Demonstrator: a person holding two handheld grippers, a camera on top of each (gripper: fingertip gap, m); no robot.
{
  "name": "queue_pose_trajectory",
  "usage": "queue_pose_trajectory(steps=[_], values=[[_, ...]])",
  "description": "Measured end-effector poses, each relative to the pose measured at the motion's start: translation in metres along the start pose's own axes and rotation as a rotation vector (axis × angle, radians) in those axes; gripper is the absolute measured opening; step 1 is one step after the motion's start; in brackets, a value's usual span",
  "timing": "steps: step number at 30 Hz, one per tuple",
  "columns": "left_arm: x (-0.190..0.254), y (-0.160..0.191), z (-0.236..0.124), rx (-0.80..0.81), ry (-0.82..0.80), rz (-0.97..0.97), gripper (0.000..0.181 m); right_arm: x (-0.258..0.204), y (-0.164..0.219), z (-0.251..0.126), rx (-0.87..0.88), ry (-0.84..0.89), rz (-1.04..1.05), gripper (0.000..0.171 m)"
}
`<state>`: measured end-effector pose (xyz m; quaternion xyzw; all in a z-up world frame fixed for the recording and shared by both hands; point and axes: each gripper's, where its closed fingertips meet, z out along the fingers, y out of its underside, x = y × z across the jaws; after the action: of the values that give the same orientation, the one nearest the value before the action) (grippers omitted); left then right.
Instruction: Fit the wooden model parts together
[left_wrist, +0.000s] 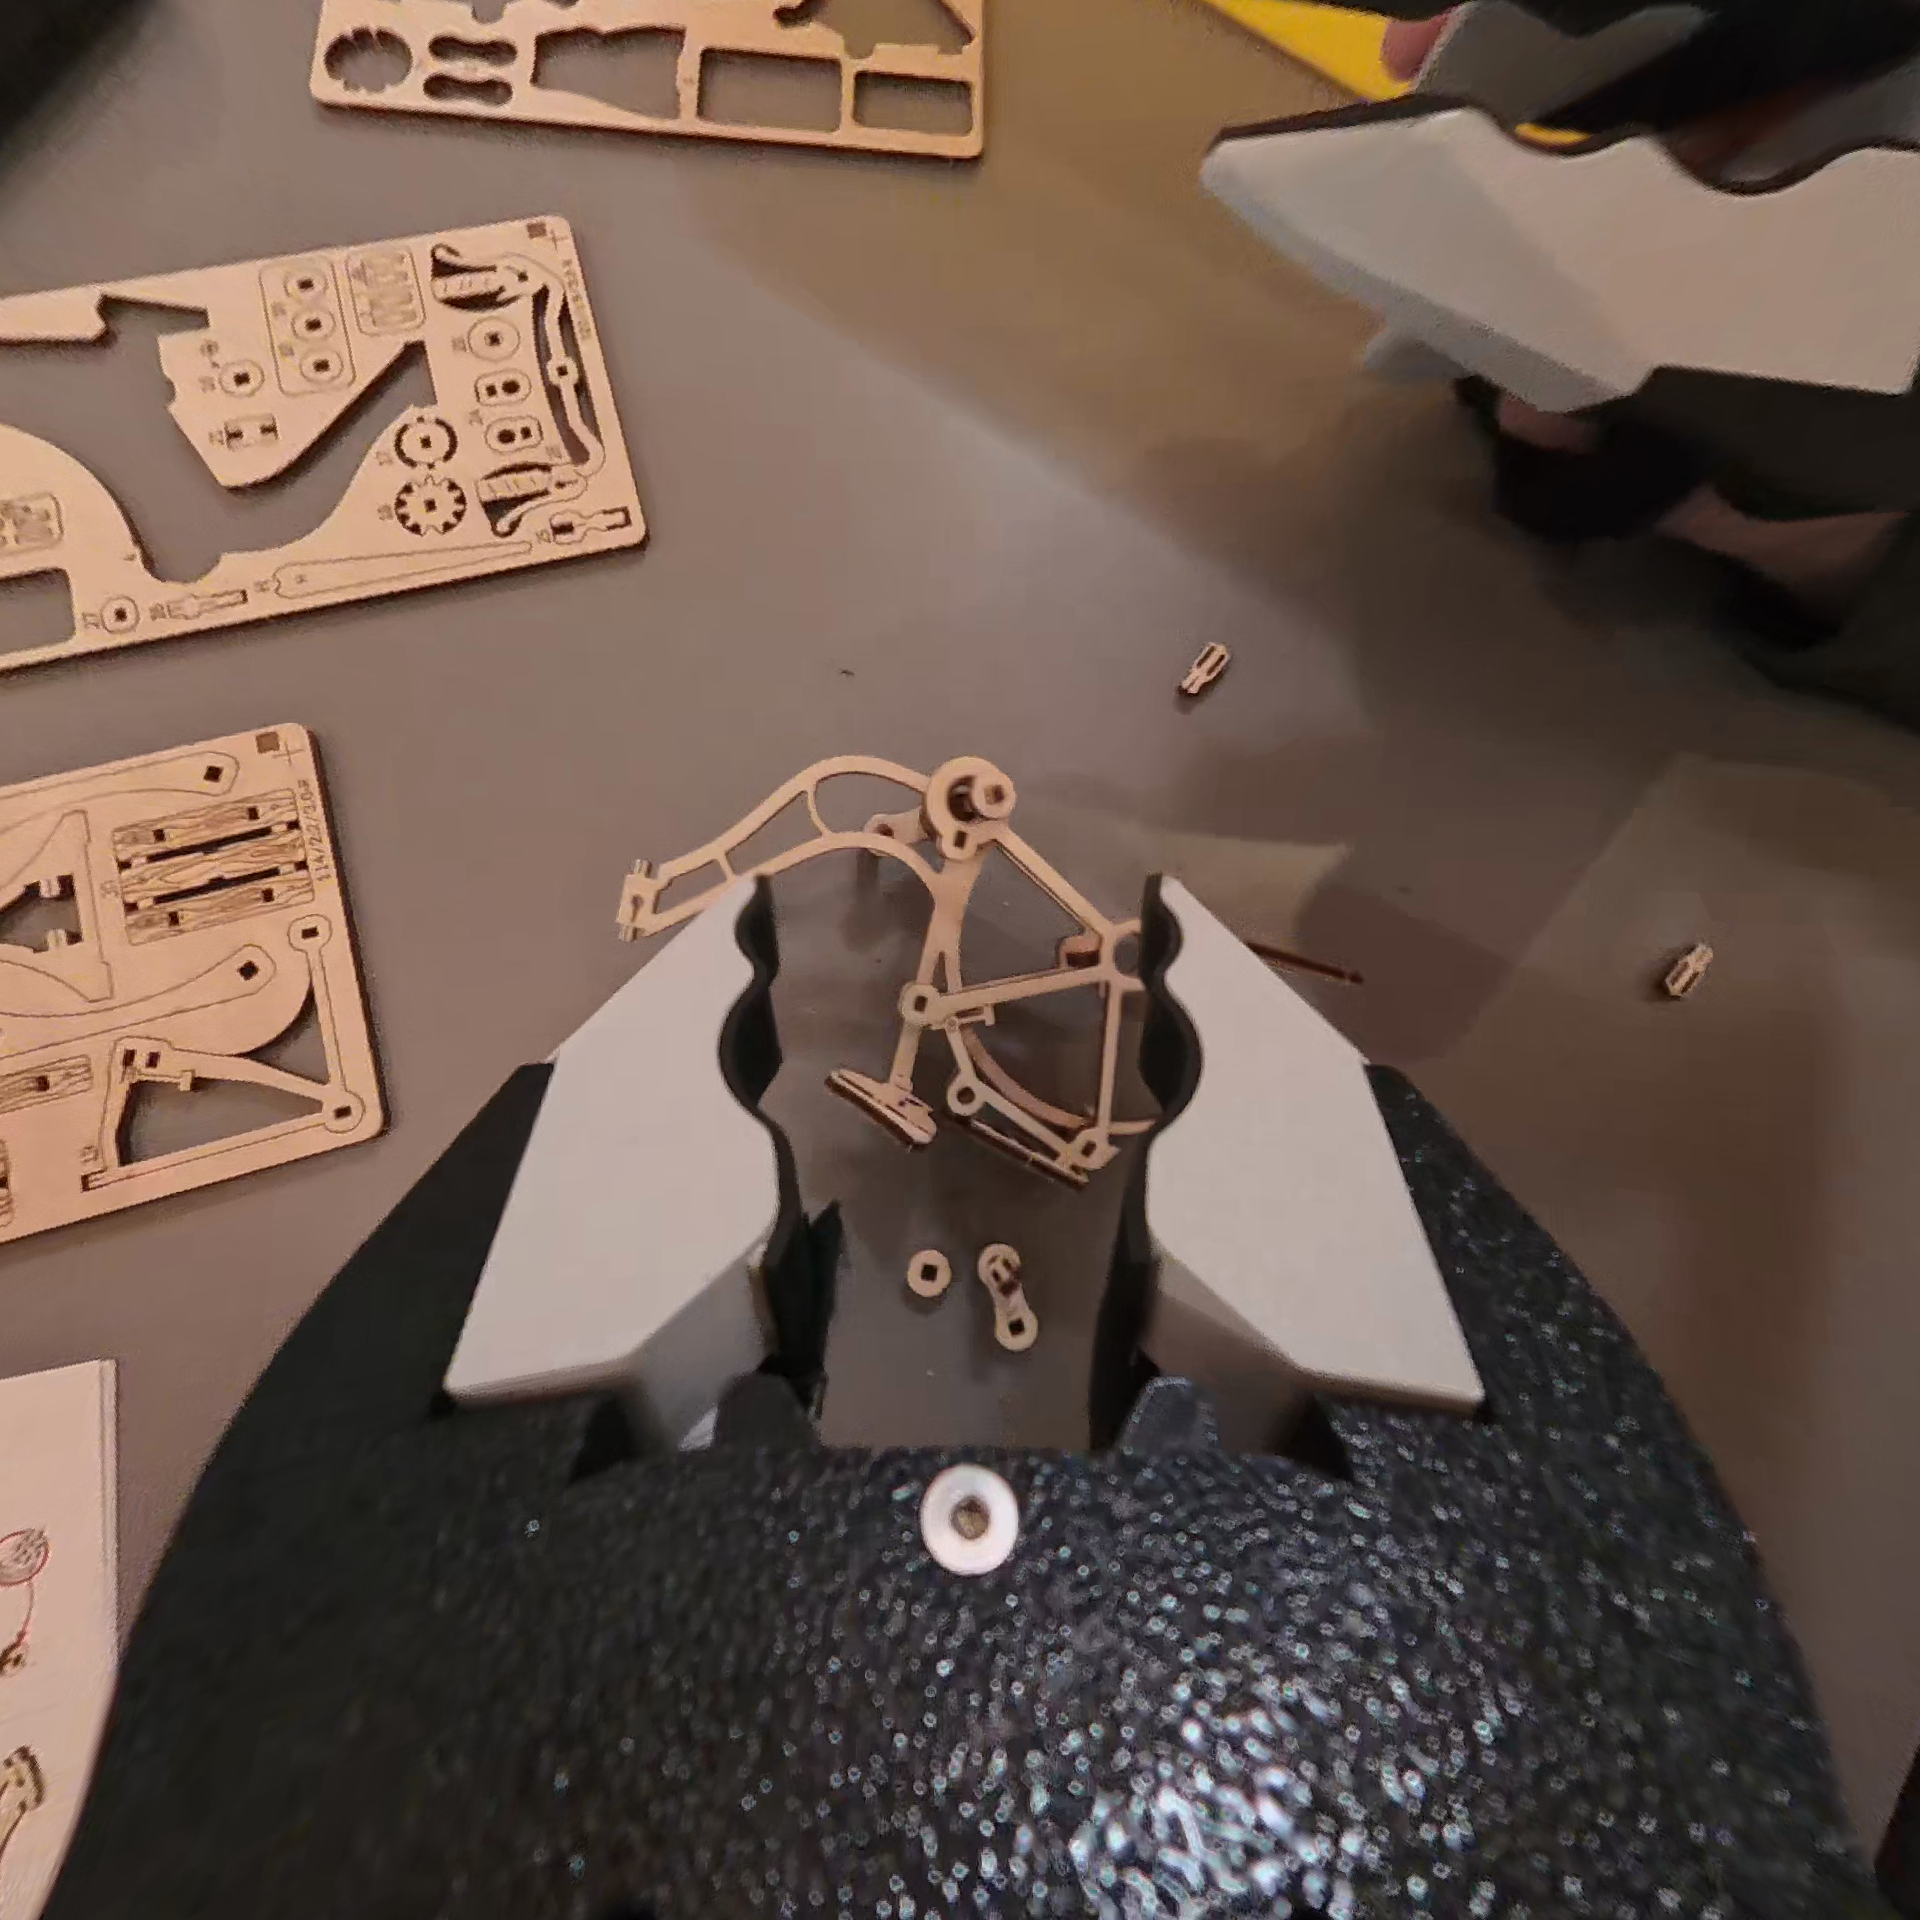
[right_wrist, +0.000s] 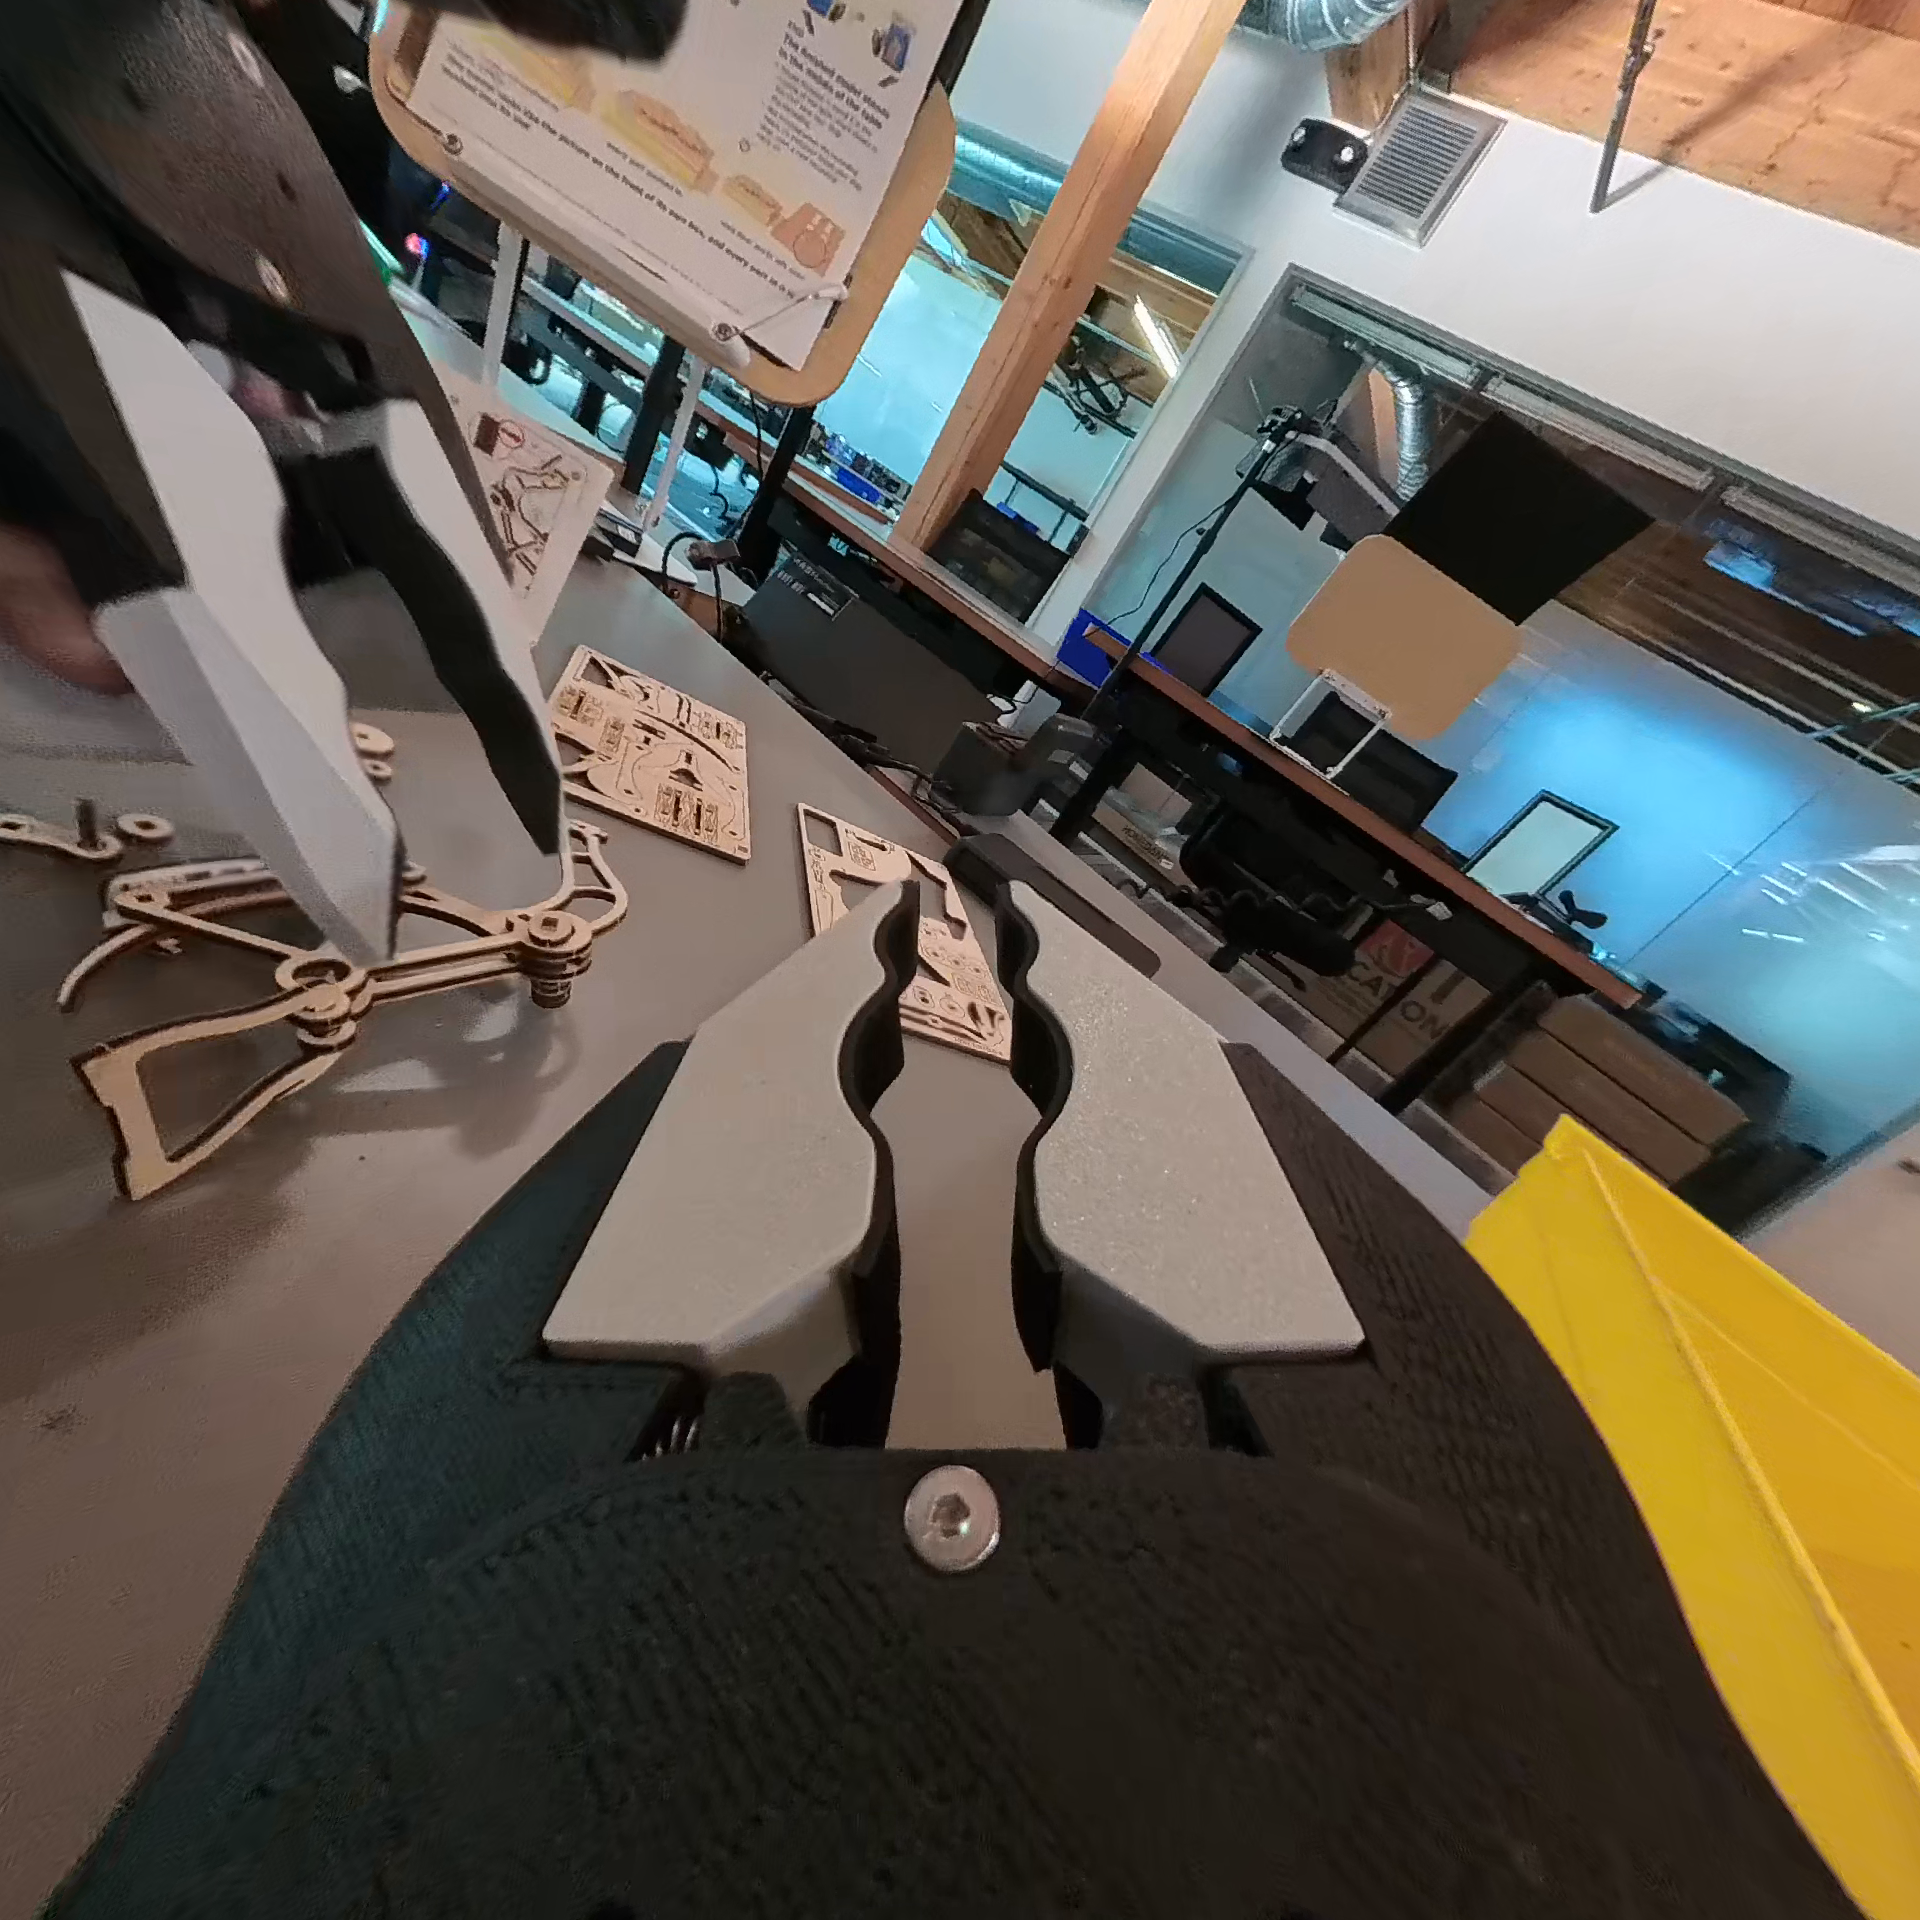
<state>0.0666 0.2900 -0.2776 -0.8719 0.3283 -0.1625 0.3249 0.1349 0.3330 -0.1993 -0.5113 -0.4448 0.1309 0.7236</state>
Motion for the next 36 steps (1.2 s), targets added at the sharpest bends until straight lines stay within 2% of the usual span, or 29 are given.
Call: queue_pose_trajectory(steps=[1,5,14,18,24,30,36], values=[[-0.001,0.001,0.003,-0.015,-0.003,-0.013,0.069,0.000,-0.001,0.000,0.004,-0.003,0.009,0.013],[-0.003,0.006,0.013,-0.088,-0.029,-0.034,0.070,-0.008,-0.004,0.001,0.018,-0.037,0.005,0.013],[0.003,0.016,0.018,-0.149,0.016,0.062,0.037,-0.050,-0.006,0.004,0.035,-0.187,-0.191,0.013],[0.006,0.017,0.017,-0.157,0.074,0.103,0.036,-0.067,-0.007,0.004,0.068,-0.253,-0.292,0.013],[0.017,0.019,0.012,-0.161,0.276,0.108,0.035,-0.076,-0.006,0.003,0.110,-0.338,-0.340,0.017],[0.021,0.021,0.007,-0.177,0.424,0.098,0.034,-0.089,0.001,-0.005,0.176,-0.441,-0.585,0.023],[0.029,0.025,-0.005,-0.222,0.667,0.022,0.033,-0.109,0.008,-0.009,0.158,-0.602,-0.611,0.040]])
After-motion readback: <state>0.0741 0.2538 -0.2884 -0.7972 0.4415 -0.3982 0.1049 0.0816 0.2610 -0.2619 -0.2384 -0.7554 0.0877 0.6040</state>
